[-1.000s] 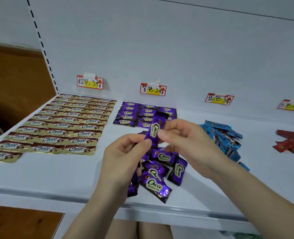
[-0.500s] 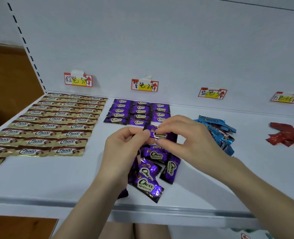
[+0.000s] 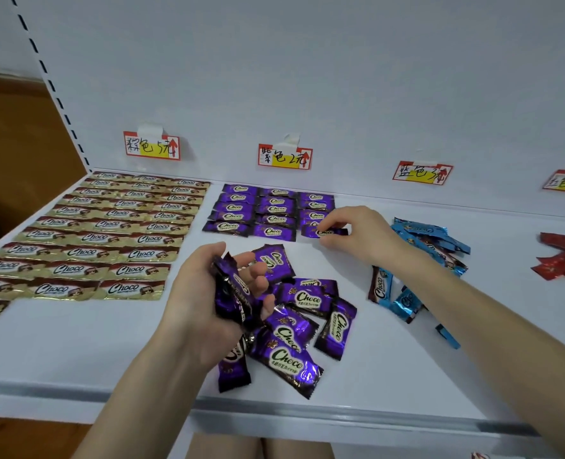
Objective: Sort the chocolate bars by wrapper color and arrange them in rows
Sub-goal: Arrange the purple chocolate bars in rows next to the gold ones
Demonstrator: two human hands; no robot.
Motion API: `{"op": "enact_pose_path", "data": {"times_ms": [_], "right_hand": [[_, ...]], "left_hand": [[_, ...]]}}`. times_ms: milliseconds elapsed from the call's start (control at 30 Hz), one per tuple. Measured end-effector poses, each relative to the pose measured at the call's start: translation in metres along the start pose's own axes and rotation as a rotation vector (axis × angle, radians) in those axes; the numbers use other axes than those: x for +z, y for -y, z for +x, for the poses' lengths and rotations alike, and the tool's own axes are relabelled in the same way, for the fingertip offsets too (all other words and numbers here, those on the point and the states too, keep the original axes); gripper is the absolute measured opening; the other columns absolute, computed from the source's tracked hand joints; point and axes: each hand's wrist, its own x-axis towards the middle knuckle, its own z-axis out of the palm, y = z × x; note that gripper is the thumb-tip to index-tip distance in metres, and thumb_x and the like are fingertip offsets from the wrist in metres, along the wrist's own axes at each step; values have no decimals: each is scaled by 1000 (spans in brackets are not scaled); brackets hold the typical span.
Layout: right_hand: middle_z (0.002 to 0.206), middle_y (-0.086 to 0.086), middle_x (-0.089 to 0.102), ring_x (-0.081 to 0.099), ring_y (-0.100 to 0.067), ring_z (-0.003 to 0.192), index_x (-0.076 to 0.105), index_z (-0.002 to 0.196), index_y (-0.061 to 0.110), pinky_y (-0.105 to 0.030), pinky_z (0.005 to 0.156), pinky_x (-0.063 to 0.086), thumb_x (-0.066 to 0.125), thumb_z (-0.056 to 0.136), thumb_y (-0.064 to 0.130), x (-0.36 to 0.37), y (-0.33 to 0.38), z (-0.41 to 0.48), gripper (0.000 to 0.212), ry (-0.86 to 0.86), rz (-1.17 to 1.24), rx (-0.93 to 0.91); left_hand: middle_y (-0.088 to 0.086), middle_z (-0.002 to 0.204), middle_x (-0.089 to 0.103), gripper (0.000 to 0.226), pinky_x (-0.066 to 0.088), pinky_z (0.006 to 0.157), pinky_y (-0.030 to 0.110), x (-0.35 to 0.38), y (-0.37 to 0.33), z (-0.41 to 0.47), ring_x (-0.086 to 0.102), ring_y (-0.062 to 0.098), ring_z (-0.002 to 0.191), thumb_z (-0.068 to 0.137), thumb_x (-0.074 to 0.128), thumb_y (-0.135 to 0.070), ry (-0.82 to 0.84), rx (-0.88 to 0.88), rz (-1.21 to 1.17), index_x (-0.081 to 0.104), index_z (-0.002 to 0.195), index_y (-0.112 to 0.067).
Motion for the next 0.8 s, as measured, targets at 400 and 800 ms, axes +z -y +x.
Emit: {"op": "enact_pose_path", "data": {"times_ms": [400,800], "right_hand": [[105,-2,63,53,-16,100,70,102,14,-30,84,42,63,86,20,9,0,4,18,51,-95,-51],[110,-3,61,53,-17,103,68,104,13,-28,84,41,61,88,18,9,2,4,19,44,-74,-13]], "left_hand": [[4,61,53,43,36,35,19,-7,4,7,45,11,46,95,40,-46,14,97,46,57,98,-5],[6,61,58,28,42,39,21,-15,4,4,50,14,46,93,51,-26,19,166,163,62,79,-4]]}}
